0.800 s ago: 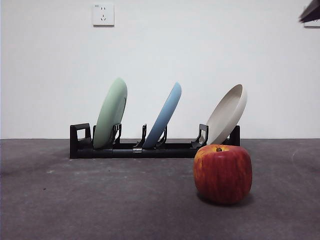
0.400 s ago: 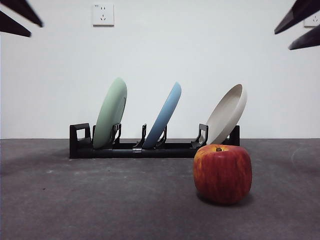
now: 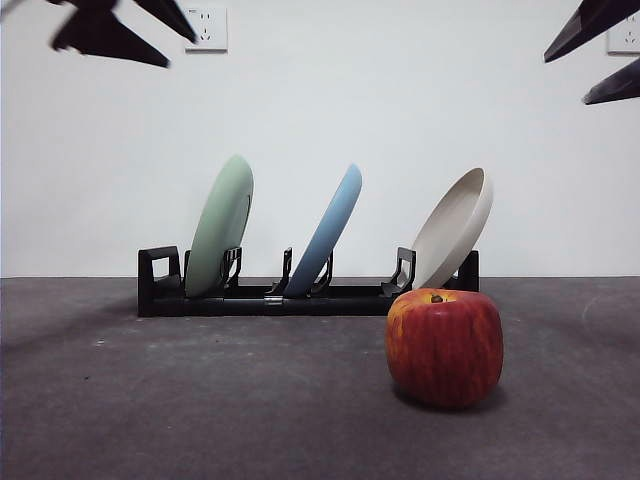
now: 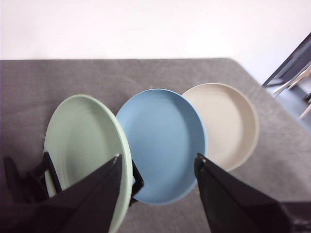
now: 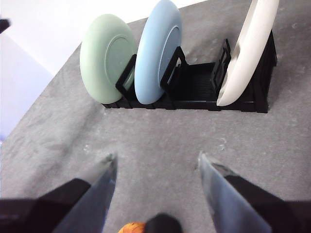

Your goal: Take the green plate from the plate rack,put the plate on the table,take the apple from the table,put the apple in the plate

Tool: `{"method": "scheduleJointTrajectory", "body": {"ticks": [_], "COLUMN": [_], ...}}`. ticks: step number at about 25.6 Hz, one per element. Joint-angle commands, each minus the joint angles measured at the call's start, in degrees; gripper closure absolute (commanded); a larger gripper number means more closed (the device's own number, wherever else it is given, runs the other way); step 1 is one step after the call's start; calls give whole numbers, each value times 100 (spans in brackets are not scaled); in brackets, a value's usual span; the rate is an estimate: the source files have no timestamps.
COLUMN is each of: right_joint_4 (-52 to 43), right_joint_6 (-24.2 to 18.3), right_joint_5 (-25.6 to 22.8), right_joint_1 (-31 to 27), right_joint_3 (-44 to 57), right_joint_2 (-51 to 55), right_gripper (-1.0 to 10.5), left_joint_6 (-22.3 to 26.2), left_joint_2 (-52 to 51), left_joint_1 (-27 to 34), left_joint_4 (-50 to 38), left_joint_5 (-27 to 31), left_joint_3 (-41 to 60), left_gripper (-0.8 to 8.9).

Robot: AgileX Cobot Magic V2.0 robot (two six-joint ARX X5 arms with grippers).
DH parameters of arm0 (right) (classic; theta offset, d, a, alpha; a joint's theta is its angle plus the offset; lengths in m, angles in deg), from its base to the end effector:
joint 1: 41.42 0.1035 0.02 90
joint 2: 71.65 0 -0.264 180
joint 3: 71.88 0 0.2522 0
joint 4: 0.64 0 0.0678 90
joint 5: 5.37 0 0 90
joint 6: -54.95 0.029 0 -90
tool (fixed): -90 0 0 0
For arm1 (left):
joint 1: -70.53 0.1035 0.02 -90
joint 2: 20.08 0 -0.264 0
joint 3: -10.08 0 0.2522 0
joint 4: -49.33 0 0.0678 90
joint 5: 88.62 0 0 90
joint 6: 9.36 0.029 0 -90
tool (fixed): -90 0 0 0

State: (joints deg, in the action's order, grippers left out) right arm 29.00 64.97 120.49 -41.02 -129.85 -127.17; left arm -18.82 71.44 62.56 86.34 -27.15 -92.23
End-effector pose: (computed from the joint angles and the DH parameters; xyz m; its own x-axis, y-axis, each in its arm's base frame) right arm 0.2036 0.0184 0.2902 0.7168 0.5908 -0.3703 -0.4392 0.7950 0.4184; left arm 0.3530 -0.0634 0.3734 0.7143 -0.5823 -0.3882 0.4668 0.8097 -0.3556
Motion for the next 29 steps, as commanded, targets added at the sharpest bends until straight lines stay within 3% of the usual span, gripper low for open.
{"method": "scheduleJointTrajectory", "body": {"ticks": [1, 5, 13, 19, 20, 22, 23, 29], "right_joint_4": [-37, -37, -35, -20, -20, -20, -20, -20], "right_joint_6": [-44, -44, -44, -39, -39, -39, -37, -42], "right_joint_5": [13, 13, 7, 0, -2, -20, -22, -26], "right_joint_1": [20, 20, 20, 20, 20, 20, 20, 20], "right_joint_3": [-33, -33, -33, -33, -33, -33, -33, -33], "right_joint_2": [-9, -9, -9, -9, -9, -9, -9, -9], "right_gripper": [663, 663, 663, 663, 663, 663, 663, 664], "left_joint_6": [254, 365, 367, 365, 365, 367, 369, 365], "left_joint_2": [616, 1255, 1906, 1971, 1971, 1971, 1971, 1840], "left_joint_1": [-214, -446, -595, -616, -619, -619, -619, -619], "left_joint_4": [313, 509, 470, 424, 415, 455, 466, 490], "left_joint_5": [308, 820, 1355, 1346, 1335, 1307, 1309, 1078], "left_joint_3": [-621, -1110, -1126, -1126, -1126, -1126, -1126, -1126], "left_gripper": [557, 558, 562, 567, 579, 790, 825, 822]}}
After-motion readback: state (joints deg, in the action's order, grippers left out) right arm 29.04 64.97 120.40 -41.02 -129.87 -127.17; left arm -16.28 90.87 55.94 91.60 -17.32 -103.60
